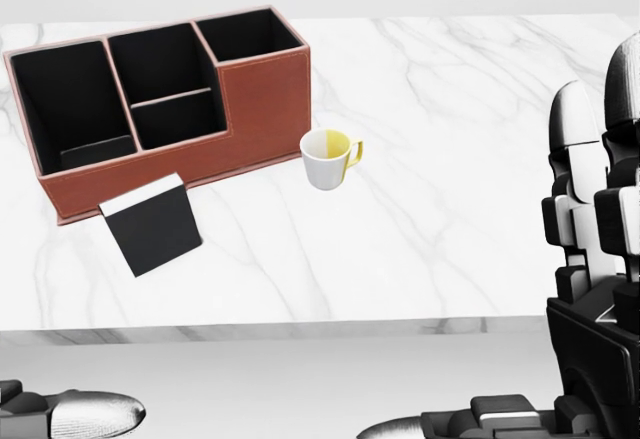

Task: Pick up the book and place it in the front compartment of the caddy.

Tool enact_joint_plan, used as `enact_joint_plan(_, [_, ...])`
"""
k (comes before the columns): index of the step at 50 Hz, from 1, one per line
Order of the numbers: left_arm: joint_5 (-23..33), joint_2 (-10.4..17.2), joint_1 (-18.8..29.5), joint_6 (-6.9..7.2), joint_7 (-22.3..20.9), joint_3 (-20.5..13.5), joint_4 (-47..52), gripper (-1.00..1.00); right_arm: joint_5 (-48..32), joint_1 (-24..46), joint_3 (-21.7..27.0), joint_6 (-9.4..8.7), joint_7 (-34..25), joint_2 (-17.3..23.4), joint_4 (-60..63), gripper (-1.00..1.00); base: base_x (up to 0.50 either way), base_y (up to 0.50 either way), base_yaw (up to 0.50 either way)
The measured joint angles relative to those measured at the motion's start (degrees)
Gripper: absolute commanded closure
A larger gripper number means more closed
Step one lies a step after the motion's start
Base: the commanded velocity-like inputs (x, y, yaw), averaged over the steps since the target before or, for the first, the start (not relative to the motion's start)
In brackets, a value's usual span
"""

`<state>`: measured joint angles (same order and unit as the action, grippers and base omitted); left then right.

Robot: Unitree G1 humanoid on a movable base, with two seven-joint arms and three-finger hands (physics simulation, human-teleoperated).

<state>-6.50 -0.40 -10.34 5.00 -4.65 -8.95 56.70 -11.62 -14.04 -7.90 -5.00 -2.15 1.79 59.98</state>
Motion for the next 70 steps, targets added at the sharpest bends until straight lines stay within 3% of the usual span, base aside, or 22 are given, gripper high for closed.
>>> enact_joint_plan(59, [1.2, 0.0, 0.4, 0.00, -0.4, -1.1, 2.5, -1.00, -1.4, -0.3, -1.1, 0.00, -0.2, 0.0, 0.0, -1.00, 0.45, -0.04, 0.00])
enact_joint_plan(70, [1.4, 0.0, 0.2, 0.00, -0.6, -1.2, 2.9, -1.00, -0.6, -0.5, -0.9, 0.00, 0.0, -0.1, 0.0, -1.00, 0.02, -0.01, 0.00])
